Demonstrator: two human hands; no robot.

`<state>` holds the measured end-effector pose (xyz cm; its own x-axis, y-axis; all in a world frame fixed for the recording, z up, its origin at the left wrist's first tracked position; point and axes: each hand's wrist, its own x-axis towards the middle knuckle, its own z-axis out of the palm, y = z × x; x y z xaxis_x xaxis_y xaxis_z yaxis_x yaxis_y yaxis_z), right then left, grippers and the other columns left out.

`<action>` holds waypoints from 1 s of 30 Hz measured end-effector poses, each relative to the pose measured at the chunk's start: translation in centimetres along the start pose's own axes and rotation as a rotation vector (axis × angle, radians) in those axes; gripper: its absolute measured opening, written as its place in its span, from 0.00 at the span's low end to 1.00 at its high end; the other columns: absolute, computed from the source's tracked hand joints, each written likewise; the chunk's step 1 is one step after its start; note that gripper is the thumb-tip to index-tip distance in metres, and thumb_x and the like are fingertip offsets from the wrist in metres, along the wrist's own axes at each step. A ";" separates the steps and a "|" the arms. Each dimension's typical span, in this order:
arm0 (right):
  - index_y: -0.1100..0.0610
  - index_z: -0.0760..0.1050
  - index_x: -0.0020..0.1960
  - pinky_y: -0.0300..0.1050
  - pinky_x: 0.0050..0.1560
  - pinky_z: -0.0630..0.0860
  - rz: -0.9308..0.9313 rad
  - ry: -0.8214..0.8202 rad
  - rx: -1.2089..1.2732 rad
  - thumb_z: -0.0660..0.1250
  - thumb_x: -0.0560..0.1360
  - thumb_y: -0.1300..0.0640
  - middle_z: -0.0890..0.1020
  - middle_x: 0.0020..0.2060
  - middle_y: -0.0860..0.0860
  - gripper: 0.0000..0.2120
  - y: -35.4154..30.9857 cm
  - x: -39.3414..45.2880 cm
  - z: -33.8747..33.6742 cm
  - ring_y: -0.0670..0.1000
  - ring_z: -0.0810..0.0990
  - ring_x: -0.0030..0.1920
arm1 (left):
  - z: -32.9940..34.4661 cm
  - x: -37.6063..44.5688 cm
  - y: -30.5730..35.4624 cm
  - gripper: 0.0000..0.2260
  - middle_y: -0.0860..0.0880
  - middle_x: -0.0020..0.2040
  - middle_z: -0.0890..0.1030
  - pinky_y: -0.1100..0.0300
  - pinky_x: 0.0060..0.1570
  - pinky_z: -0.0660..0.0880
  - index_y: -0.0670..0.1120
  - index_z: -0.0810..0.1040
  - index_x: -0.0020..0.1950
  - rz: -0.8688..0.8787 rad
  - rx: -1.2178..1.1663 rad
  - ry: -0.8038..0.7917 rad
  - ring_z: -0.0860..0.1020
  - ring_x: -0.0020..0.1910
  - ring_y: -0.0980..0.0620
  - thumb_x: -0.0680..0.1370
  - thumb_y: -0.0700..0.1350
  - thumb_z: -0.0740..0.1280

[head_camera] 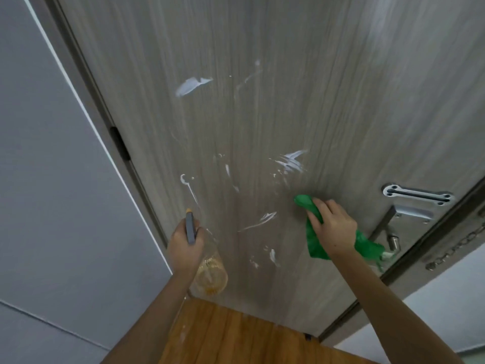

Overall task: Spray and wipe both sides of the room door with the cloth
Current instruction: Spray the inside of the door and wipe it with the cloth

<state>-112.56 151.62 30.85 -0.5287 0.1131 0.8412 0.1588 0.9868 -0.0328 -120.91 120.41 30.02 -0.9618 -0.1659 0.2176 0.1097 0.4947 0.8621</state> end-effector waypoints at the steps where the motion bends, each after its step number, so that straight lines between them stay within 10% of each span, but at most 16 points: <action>1: 0.59 0.80 0.51 0.43 0.26 0.73 -0.019 0.007 0.013 0.68 0.75 0.52 0.78 0.36 0.53 0.11 -1.0 0.9 0.4 0.53 0.78 0.32 | -0.5 0.5 -0.1 0.01 0.47 0.33 0.77 0.61 0.29 0.67 0.47 0.76 0.45 0.018 0.009 0.002 0.75 0.31 0.50 0.76 0.43 0.67; 13: 0.57 0.78 0.50 0.44 0.21 0.69 -0.318 -0.060 -0.089 0.60 0.76 0.51 0.76 0.37 0.56 0.12 -1.0 6.3 4.1 0.57 0.77 0.30 | -2.8 4.1 -1.7 0.09 0.49 0.27 0.71 0.61 0.25 0.66 0.43 0.72 0.37 0.014 0.052 0.017 0.70 0.25 0.51 0.76 0.38 0.67; 30: 0.54 0.71 0.54 0.40 0.22 0.66 -0.290 -0.109 -0.136 0.61 0.73 0.53 0.75 0.37 0.55 0.11 -1.5 6.3 4.0 0.55 0.76 0.30 | 0.0 4.0 -2.4 0.09 0.50 0.29 0.71 0.63 0.26 0.61 0.43 0.72 0.38 0.053 0.119 -0.059 0.69 0.26 0.53 0.78 0.42 0.64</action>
<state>-119.45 151.30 34.08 -0.6534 -0.1508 0.7419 0.0949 0.9559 0.2780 -125.06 118.59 28.81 -0.9689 -0.0882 0.2312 0.1336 0.6000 0.7888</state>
